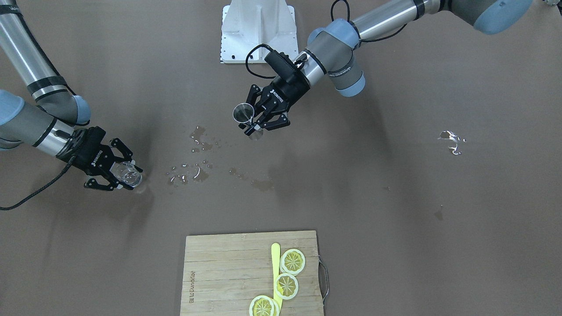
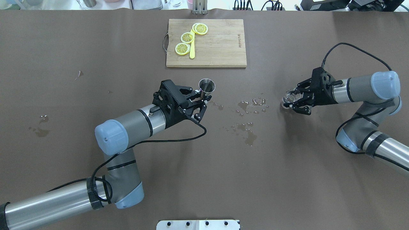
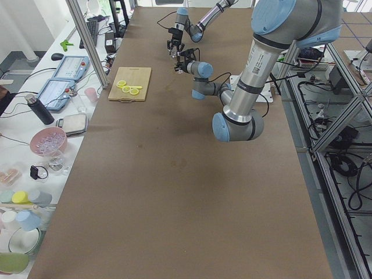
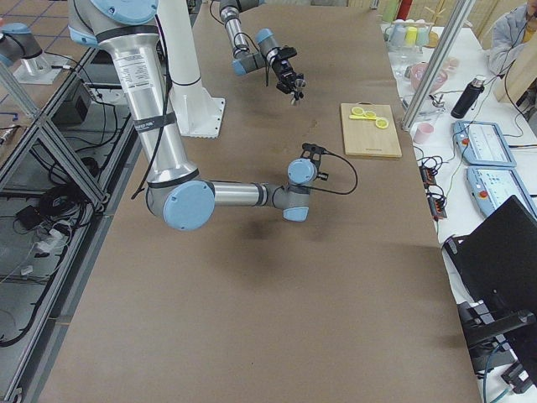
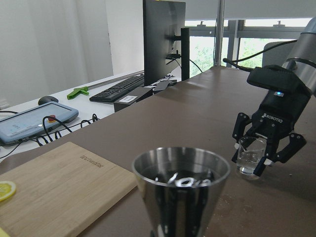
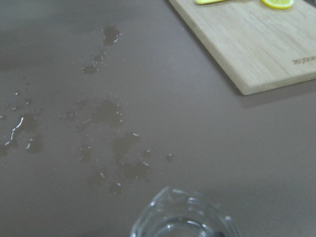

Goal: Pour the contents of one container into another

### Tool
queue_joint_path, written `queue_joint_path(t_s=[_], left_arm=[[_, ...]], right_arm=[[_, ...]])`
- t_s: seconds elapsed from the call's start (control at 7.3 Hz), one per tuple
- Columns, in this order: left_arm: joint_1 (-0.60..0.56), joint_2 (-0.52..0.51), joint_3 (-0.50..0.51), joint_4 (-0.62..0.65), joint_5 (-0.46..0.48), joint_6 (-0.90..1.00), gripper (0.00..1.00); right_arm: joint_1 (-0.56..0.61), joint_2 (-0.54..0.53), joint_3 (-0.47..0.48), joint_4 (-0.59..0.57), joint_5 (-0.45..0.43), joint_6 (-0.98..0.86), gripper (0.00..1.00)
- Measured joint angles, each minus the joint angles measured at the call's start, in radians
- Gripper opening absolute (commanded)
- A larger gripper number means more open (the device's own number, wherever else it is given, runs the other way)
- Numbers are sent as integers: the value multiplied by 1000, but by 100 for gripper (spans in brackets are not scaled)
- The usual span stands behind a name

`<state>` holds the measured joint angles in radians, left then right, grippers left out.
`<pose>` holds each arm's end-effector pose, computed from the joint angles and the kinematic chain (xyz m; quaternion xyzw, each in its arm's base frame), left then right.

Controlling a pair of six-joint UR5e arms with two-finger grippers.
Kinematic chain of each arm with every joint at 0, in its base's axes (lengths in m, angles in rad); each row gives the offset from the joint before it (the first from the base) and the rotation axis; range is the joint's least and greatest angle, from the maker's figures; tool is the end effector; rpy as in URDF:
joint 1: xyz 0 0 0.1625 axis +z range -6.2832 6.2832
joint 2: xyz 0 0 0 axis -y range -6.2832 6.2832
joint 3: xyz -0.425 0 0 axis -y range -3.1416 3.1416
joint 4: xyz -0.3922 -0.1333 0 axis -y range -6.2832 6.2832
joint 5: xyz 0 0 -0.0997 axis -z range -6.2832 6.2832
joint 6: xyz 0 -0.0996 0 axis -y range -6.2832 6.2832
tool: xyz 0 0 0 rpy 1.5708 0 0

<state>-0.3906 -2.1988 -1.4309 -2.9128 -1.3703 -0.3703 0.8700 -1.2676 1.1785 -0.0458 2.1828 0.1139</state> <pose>0.5565 -0.3947 0.2011 0.6060 0.5084 0.1661 0.5889 -0.3363 -0.5166 0.5152 0.4861 -0.4568 -0.3974 0.6301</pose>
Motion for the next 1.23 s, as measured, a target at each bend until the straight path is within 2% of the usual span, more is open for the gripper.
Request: queue_joint_path(t_s=[0.41,1.23], left_arm=[[19,0,4,-1,-1,2,0],[35,2,30,-24,3,4,0]], right_arm=[[83,-1,86,-72,66,-15,0],[121,-31,117,-75,72,6,0]])
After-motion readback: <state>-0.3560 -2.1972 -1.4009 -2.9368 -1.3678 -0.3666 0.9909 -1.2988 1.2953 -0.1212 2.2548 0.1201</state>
